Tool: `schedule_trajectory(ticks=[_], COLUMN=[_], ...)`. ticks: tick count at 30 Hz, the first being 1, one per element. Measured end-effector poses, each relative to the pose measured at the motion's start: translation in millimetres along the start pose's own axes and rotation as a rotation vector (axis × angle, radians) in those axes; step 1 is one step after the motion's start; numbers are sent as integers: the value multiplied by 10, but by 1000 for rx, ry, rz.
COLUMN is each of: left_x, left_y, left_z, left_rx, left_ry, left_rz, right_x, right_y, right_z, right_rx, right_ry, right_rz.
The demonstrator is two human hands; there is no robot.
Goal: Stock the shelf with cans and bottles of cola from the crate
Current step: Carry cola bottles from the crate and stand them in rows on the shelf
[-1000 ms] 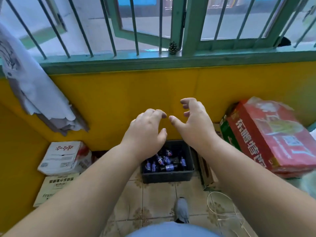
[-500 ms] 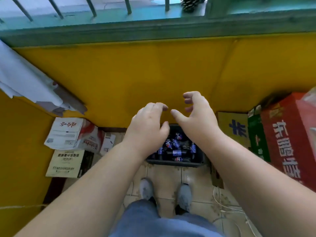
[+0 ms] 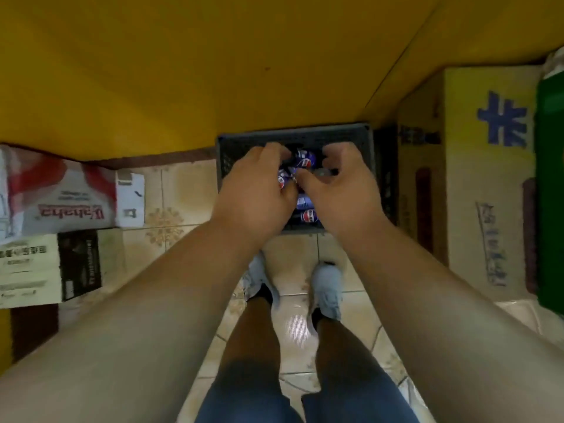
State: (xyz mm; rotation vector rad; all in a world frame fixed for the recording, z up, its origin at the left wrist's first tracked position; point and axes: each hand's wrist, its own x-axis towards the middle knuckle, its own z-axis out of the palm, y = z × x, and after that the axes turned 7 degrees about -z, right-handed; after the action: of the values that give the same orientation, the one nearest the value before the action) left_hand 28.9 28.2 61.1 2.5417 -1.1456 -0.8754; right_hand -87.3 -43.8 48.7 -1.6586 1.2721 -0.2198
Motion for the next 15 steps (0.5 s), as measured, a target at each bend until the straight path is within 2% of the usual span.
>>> schedule_trajectory(ticks=[6, 10, 15], left_x=[661, 987, 1296], left_y=[-655, -993, -1269], left_z=[926, 1482, 1953], left_rx=[46, 60, 84], left_ry=[-98, -154, -170], left_rz=[24, 21, 20], right_x=[656, 1126, 1587], right_y=[1180, 1887, 2430], right_z=[784, 1200, 1679], right_rx=[146, 210, 414], right_ry=[60, 69, 42], right_rz=[290, 411, 762])
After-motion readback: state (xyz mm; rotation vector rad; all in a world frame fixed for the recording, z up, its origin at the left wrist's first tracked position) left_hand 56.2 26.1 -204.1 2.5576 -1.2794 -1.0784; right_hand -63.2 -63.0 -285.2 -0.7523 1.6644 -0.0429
